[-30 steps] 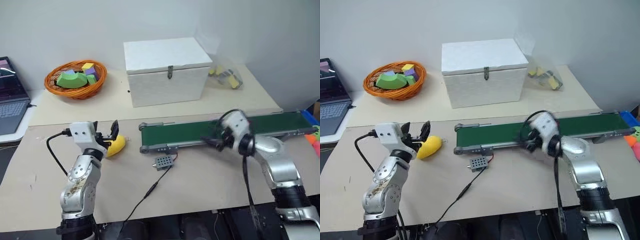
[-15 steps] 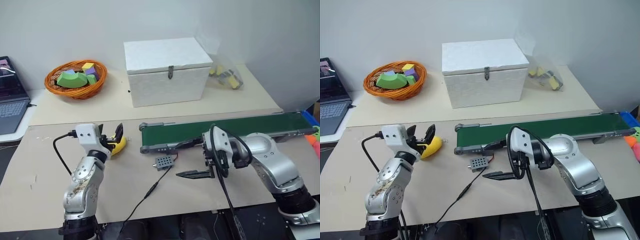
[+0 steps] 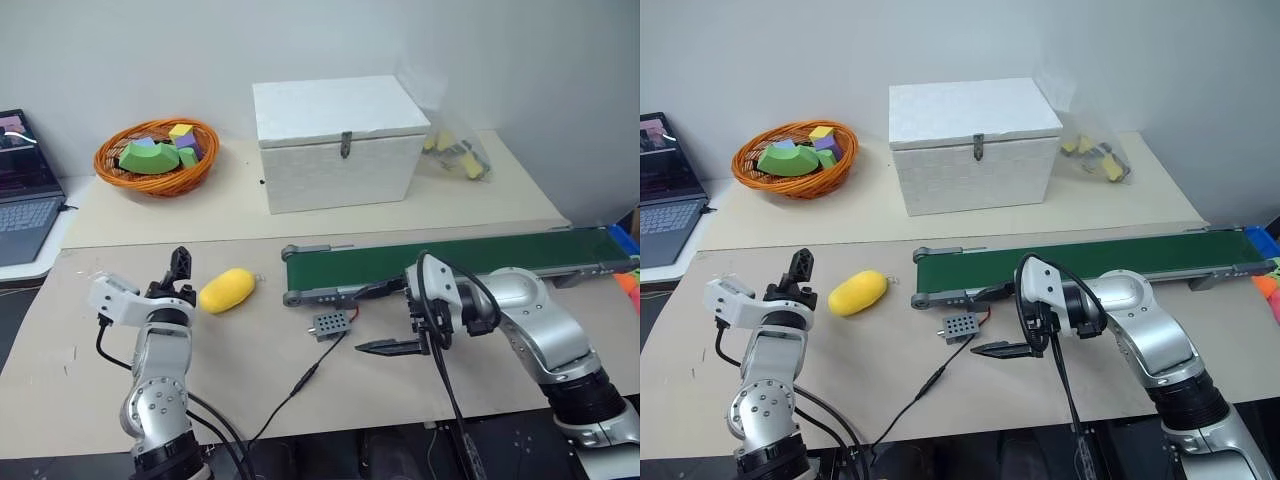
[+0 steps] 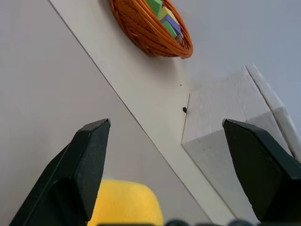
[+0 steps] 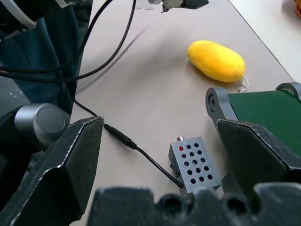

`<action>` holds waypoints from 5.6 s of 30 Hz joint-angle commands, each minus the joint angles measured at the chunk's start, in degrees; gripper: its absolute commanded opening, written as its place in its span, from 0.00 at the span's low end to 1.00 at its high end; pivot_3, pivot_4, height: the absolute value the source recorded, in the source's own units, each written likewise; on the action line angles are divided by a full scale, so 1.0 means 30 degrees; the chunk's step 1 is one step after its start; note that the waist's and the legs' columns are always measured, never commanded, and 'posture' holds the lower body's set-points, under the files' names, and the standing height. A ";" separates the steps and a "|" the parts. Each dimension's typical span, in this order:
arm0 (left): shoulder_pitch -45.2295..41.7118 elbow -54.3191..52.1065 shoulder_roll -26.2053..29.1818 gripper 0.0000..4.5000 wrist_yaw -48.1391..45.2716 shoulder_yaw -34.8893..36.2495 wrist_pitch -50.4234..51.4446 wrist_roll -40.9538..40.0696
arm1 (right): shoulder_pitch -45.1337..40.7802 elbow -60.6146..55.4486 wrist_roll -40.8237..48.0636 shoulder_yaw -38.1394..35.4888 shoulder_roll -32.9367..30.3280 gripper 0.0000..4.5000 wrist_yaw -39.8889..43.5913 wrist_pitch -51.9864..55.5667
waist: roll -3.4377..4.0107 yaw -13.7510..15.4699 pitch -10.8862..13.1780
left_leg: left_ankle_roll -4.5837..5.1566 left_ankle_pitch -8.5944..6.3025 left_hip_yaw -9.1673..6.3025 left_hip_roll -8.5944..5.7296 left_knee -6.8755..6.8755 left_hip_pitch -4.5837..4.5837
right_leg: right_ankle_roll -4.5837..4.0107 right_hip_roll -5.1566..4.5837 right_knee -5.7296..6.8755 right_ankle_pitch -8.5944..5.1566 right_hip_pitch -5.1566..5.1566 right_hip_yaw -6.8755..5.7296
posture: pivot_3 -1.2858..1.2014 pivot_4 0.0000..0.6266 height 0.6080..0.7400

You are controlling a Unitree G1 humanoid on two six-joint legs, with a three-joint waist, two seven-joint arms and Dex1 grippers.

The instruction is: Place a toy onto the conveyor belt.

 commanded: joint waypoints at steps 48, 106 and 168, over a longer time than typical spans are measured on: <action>-0.0434 0.5536 -0.0372 0.68 -0.2193 -0.1889 0.1930 -0.1915 | -0.0237 -0.0116 -0.0148 -0.0769 -0.0230 1.00 -0.0922 -0.0485 | 0.0056 0.0182 -0.0032 | -0.0001 0.0002 0.0003 -0.0004 -0.0014 0.0005 | 0.0001 0.0008 -0.0029 0.0000 0.0012 0.0004 | 0.52 0.24 1.00; -0.8475 1.2722 1.4723 0.56 -0.9800 -1.9333 -1.8713 3.5414 | 0.0242 -0.0349 -0.0311 -0.0929 0.0786 1.00 -0.2373 -0.0419 | 0.0076 -0.0216 -0.0038 | 0.0000 0.0016 0.0024 0.0011 -0.0095 -0.0168 | 0.0003 0.0030 -0.0128 0.0036 -0.0169 -0.0039 | 0.52 0.24 1.00; -0.2846 0.1703 1.2757 0.56 -2.4959 -1.0146 -0.0322 0.9306 | 0.0834 0.1304 -0.0172 -0.2274 -0.0477 1.00 -0.1275 -0.0955 | 0.0074 -0.0465 -0.0035 | 0.0053 -0.0021 0.0073 -0.0003 0.0028 0.0009 | 0.0000 -0.0009 0.0060 0.0020 -0.0042 -0.0017 | 0.52 0.24 1.00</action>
